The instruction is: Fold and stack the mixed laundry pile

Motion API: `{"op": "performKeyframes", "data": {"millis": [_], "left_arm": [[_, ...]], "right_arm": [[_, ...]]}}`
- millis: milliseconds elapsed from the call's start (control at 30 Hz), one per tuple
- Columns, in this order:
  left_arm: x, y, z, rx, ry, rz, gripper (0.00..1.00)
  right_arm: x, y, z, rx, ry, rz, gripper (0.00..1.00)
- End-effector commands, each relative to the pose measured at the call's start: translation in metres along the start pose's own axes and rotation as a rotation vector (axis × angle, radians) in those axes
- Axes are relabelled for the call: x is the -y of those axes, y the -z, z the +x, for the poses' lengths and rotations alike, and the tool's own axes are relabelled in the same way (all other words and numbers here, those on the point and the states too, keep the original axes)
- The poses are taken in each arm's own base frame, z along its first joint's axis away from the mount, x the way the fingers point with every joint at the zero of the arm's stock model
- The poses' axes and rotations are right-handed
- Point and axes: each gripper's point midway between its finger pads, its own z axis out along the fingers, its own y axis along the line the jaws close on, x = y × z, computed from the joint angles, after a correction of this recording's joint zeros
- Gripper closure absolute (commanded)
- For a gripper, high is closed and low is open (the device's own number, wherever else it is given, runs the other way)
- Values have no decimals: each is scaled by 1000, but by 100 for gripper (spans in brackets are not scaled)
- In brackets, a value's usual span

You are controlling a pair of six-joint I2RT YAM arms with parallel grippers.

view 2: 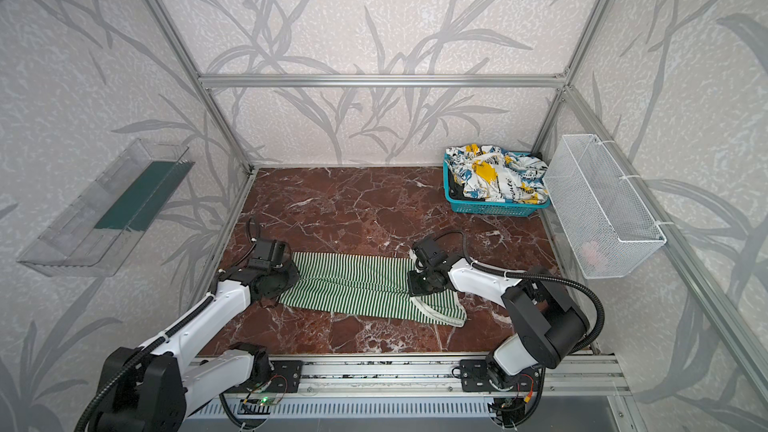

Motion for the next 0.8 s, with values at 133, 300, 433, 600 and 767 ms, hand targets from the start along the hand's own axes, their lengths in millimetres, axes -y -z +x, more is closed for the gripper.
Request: {"op": "performKeyframes", "data": {"millis": [133, 300, 433, 600, 767], "left_arm": [[-19, -3, -2, -46, 60, -98, 76], [-12, 16, -30, -12, 21, -110, 53], [0, 18, -45, -21, -23, -74, 48], [7, 5, -44, -115, -54, -68, 55], [11, -15, -33, -208, -72, -63, 58]], "right_arm": [[5, -3, 9, -26, -10, 21, 100], [5, -3, 8, -25, -12, 21, 100], [4, -5, 8, -27, -12, 19, 100], [4, -5, 9, -29, -11, 17, 100], [4, -6, 7, -26, -9, 15, 100]]}}
